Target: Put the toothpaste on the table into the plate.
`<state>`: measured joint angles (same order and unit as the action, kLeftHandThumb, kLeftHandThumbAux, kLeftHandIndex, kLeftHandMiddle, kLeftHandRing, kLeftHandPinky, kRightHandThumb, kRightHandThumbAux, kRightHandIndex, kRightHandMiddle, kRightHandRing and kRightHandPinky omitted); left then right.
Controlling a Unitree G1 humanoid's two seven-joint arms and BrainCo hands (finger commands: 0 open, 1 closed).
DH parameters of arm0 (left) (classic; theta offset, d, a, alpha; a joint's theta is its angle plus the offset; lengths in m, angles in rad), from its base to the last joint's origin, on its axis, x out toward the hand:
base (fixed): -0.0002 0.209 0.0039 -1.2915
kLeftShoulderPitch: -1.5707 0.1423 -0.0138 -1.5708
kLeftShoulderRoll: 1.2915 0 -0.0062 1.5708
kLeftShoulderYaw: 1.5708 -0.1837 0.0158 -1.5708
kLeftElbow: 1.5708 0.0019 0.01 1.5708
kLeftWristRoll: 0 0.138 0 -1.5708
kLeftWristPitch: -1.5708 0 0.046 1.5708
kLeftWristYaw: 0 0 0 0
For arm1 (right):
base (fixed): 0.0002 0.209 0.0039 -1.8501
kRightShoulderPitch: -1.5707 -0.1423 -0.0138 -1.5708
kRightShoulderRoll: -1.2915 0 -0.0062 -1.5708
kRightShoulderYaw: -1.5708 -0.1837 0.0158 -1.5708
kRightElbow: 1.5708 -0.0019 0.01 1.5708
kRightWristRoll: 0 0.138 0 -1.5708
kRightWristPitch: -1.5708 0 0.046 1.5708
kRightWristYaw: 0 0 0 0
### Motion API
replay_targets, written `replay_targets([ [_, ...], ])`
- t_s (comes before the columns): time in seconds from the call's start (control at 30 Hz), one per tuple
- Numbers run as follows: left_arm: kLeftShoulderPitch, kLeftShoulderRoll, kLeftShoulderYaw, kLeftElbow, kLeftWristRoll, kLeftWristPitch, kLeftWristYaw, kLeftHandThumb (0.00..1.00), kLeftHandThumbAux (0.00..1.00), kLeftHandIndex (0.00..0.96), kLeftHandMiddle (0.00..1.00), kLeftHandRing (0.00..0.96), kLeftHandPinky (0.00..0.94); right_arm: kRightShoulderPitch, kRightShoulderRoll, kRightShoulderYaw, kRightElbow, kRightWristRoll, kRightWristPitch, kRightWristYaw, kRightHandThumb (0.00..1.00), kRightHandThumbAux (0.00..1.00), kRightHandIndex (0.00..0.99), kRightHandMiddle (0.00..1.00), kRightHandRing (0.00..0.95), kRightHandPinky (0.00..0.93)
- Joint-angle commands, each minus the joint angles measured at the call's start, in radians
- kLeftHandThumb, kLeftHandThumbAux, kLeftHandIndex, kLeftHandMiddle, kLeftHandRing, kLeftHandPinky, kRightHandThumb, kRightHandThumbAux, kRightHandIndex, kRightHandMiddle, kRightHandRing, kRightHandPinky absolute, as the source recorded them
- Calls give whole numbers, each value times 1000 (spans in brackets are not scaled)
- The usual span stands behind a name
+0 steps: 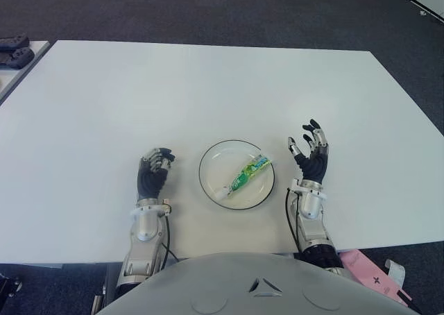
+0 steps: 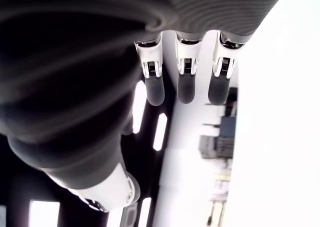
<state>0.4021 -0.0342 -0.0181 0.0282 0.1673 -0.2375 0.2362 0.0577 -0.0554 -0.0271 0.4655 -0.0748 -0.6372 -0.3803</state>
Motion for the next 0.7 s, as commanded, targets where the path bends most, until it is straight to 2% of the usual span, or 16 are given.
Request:
replay_targets([
  [0.03,-1,0,2,16,-5,30,-14,710,721,426,495,477,468,28,31,-19,10,42,108,44,638,759,396,288,267,338],
  [0.3,0,-1,3,9,-4,39,-11,707,721,426,486,469,459,60,63,-37,-92,70,234,91,696,733,417,405,398,445],
  [0.53,1,2,1,2,6,53,-8,705,722,426,492,475,463,85,79,-53,-156,99,308,138,704,731,421,443,439,455],
  [0.7,5,1,-2,-3,9,55,-8,704,722,426,494,479,471,96,84,-61,-182,98,334,155,706,731,422,454,449,456],
])
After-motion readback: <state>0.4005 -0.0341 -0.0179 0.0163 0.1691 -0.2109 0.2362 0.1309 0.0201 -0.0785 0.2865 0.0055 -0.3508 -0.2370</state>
